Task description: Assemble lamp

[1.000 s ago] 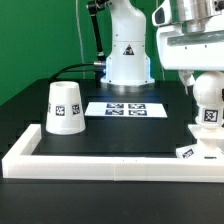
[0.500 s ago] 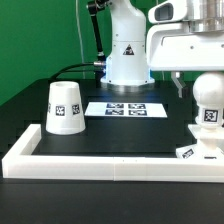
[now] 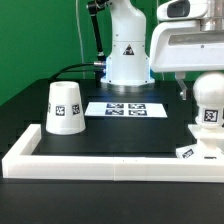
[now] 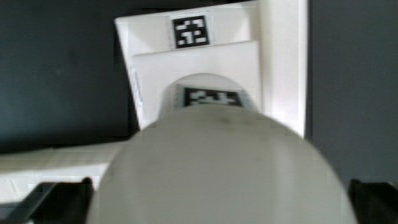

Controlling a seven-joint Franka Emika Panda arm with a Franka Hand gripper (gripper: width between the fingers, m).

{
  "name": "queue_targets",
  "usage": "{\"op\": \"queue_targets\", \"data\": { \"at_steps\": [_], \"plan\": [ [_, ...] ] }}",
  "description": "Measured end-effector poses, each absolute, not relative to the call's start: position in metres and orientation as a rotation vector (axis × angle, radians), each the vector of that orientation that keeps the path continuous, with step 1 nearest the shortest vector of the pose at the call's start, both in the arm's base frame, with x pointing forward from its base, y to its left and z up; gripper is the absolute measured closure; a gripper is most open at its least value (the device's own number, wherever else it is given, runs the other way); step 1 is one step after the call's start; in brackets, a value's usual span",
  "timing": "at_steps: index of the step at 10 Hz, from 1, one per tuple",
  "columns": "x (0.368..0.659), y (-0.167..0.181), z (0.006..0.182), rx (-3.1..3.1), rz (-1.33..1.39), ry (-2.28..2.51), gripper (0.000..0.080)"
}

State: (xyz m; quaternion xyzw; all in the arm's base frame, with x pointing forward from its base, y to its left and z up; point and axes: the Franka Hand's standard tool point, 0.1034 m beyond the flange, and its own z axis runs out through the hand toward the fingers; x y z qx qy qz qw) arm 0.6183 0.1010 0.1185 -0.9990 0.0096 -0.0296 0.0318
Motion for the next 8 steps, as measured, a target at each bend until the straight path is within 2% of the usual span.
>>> {"op": "queue_targets", "data": {
  "at_steps": [8],
  "plan": [
    [0.618, 0.1014, 0.1182, -3.005, -0.106, -0.839, 0.01]
  ]
}}
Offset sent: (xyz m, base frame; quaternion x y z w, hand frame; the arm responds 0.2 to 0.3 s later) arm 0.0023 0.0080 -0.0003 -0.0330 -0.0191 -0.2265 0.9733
